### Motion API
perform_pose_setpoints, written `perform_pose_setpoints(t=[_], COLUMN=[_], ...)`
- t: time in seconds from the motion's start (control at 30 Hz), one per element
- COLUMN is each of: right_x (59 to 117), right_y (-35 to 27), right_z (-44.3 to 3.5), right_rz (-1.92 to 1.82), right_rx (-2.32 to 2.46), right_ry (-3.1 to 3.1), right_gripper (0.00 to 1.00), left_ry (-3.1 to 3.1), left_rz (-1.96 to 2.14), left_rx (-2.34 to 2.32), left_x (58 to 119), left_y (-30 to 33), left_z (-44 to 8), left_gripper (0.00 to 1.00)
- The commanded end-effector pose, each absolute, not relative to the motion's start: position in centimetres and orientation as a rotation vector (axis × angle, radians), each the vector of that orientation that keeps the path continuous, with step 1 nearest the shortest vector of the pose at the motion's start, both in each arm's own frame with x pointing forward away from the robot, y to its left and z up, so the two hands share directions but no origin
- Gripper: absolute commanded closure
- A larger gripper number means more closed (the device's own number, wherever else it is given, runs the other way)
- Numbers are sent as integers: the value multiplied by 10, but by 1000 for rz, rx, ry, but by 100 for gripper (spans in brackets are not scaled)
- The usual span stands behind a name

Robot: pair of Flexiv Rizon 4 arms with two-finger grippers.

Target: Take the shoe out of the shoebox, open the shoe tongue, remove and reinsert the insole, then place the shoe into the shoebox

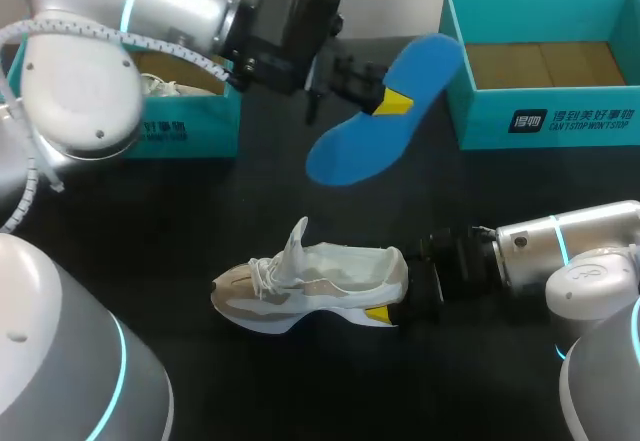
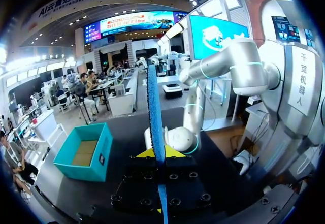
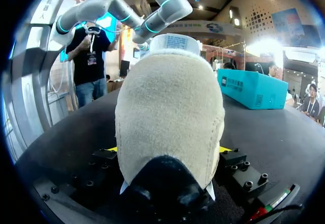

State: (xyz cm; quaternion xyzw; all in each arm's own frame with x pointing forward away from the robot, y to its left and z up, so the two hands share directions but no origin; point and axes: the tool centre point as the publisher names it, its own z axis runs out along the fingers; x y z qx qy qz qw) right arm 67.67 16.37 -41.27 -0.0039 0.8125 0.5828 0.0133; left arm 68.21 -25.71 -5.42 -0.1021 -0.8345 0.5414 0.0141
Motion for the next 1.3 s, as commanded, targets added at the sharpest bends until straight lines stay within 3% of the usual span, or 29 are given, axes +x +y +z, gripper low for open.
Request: perform_pose_setpoints(t=[0.03, 0.23, 0.53, 0.97, 1.3], right_x=[676, 676, 676, 676, 676], right_y=[166, 166, 166, 166, 166], right_z=[-412, -412, -412, -412, -412], right_rz=[1809, 1809, 1809, 1809, 1809], right_rx=[-12, -12, -12, -12, -12], right_ry=[2536, 2536, 2536, 2536, 2536], right_gripper=[100, 100, 100, 100, 100], left_ry=[-2601, -2533, -2156, -2136, -2118], left_rz=[1687, 1747, 1866, 1876, 1842], left_rx=[-318, -274, 227, 207, 361], left_x=[680, 677, 668, 663, 641], left_y=[-254, -248, -206, -201, -180], left_z=[-54, -40, 5, 9, 55], left_gripper=[100, 100, 100, 100, 100])
